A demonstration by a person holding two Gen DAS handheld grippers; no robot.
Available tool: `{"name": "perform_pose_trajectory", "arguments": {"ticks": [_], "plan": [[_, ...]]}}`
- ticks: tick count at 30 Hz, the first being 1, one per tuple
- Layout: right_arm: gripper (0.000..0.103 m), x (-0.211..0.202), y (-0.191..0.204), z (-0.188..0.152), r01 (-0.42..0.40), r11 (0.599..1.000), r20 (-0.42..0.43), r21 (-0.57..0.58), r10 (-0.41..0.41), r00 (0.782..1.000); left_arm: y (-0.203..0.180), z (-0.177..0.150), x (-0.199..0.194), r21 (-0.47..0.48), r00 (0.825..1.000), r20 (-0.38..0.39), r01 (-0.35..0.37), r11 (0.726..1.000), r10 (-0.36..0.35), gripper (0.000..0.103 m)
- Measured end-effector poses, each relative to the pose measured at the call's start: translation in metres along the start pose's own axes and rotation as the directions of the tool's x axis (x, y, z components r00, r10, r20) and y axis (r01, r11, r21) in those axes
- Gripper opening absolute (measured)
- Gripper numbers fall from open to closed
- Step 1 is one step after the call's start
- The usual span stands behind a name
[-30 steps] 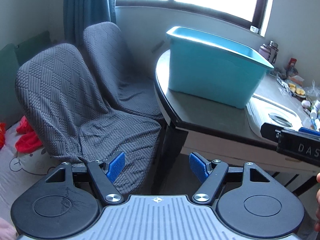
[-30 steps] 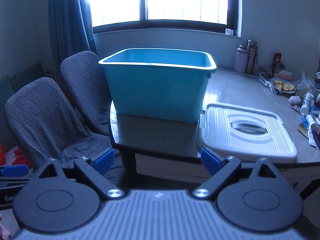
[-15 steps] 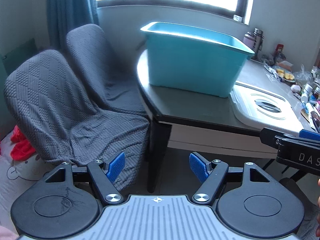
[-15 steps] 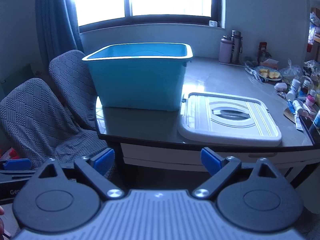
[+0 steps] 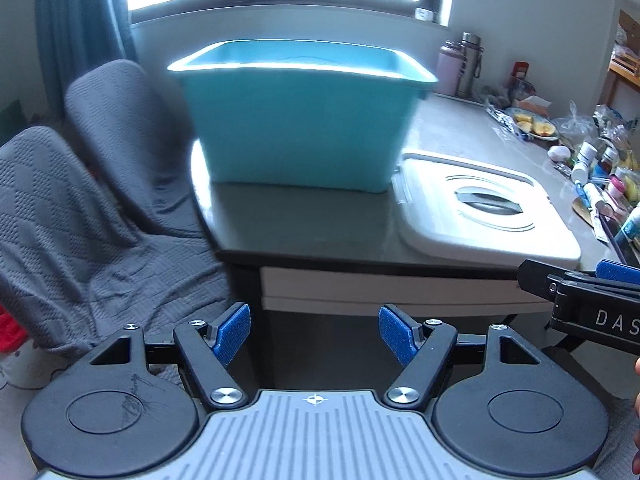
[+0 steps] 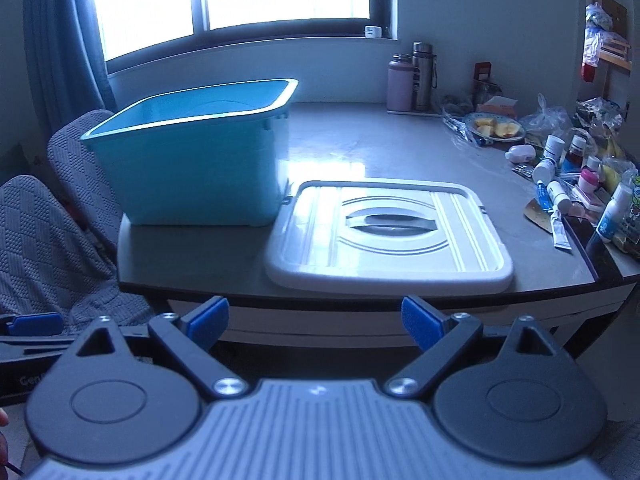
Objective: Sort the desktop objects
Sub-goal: 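Withdraw the right tool from the teal bin, then move both open tools toward the white bin lid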
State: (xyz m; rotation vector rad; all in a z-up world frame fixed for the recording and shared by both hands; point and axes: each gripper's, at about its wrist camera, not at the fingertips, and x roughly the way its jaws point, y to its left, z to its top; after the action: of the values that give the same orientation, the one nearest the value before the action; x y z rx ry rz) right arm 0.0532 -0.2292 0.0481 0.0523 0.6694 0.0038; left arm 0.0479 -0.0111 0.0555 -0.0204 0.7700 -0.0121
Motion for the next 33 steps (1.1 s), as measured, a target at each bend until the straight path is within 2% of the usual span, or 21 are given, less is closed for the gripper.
{"name": "perform_pose_trajectory", "arguments": {"ticks": [15, 26, 29, 33], "plan": [[0.094, 0.026, -0.101, 0.018, 0.038, 0.999, -0.023, 0.032, -0.037, 0.999, -0.118, 0.015, 0.048, 0.037, 0.999, -0.025, 0.032, 0.999, -0.031, 0.074], [0.094, 0.038, -0.155, 0.015, 0.046, 0.998, -0.061, 0.052, -0.043, 0.997, -0.196, 0.02, 0.074, 0.056, 0.998, -0.046, 0.036, 0.998, -0.033, 0.074], [0.094, 0.045, -0.164, 0.017, 0.04, 0.997, -0.078, 0.06, -0.035, 0.996, -0.17, 0.02, 0.073, 0.039, 0.998, -0.058, 0.034, 0.999, -0.032, 0.074], [0.094, 0.06, -0.173, 0.022, 0.027, 0.997, -0.108, 0.079, -0.018, 0.994, -0.168, 0.03, 0.085, -0.005, 0.996, -0.083, 0.031, 1.0, -0.031, 0.074]]}}
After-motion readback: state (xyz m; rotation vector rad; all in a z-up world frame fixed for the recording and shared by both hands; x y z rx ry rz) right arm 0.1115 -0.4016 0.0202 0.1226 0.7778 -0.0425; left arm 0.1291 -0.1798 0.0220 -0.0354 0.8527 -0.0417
